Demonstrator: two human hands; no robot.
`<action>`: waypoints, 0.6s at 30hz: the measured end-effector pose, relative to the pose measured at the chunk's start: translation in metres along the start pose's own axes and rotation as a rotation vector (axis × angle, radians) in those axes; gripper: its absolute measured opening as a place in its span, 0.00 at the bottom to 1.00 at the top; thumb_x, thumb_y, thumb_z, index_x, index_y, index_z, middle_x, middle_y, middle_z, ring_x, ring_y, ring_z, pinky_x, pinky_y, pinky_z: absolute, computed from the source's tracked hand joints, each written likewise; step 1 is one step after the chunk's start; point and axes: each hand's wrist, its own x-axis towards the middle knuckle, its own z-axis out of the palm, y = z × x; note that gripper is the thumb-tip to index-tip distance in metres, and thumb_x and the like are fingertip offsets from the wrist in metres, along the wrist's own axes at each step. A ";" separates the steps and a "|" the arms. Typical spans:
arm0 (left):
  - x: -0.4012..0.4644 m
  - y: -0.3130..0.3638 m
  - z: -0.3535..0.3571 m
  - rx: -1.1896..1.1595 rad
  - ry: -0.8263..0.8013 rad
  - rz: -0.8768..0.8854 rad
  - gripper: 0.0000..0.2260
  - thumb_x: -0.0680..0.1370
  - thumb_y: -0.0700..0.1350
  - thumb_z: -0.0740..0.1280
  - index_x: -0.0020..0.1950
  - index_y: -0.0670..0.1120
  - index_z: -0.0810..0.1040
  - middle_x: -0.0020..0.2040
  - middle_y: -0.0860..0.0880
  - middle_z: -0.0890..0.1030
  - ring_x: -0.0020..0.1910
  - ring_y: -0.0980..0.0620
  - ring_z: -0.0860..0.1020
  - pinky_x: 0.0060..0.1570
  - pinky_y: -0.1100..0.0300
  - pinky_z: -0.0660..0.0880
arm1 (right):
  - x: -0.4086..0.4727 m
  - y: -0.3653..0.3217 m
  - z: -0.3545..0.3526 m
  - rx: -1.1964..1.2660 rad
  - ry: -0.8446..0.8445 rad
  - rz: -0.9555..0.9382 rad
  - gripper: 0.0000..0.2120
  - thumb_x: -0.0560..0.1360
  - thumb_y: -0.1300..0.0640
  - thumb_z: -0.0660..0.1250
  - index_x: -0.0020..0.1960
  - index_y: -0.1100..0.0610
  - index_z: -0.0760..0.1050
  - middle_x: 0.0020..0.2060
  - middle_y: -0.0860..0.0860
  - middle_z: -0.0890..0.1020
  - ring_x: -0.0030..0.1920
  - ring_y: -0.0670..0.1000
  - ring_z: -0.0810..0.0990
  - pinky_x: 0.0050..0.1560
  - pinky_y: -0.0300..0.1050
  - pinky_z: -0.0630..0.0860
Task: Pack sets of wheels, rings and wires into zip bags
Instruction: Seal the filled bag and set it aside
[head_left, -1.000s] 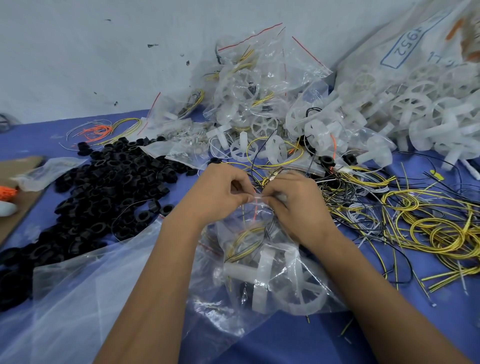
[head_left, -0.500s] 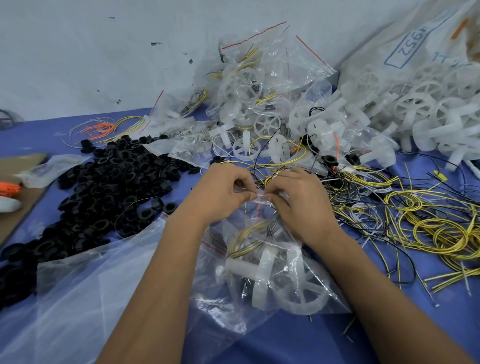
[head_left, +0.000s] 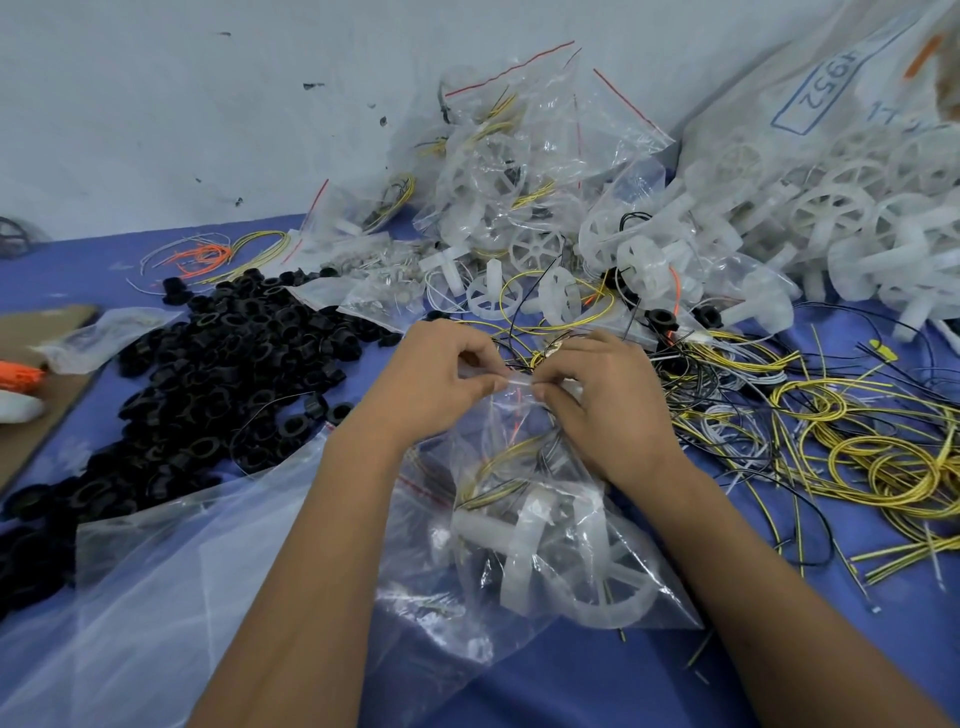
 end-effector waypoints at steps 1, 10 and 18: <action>0.000 0.000 0.000 0.000 -0.003 -0.001 0.05 0.73 0.38 0.78 0.42 0.47 0.85 0.41 0.51 0.85 0.43 0.55 0.82 0.50 0.61 0.78 | 0.000 -0.001 0.000 -0.013 -0.002 0.002 0.02 0.73 0.57 0.75 0.42 0.52 0.83 0.40 0.45 0.83 0.48 0.55 0.77 0.49 0.57 0.74; 0.001 0.005 0.006 -0.008 -0.016 0.042 0.03 0.73 0.38 0.78 0.44 0.45 0.86 0.41 0.52 0.86 0.45 0.54 0.83 0.53 0.51 0.79 | 0.000 -0.002 0.000 -0.065 0.025 -0.019 0.03 0.73 0.56 0.75 0.43 0.49 0.83 0.40 0.44 0.83 0.48 0.54 0.77 0.46 0.50 0.67; 0.000 0.006 0.007 -0.001 -0.016 0.080 0.05 0.73 0.38 0.77 0.42 0.46 0.83 0.40 0.52 0.84 0.44 0.54 0.81 0.53 0.53 0.77 | 0.002 -0.001 0.000 0.070 -0.015 -0.058 0.02 0.73 0.61 0.76 0.45 0.55 0.86 0.39 0.50 0.83 0.45 0.57 0.78 0.48 0.57 0.75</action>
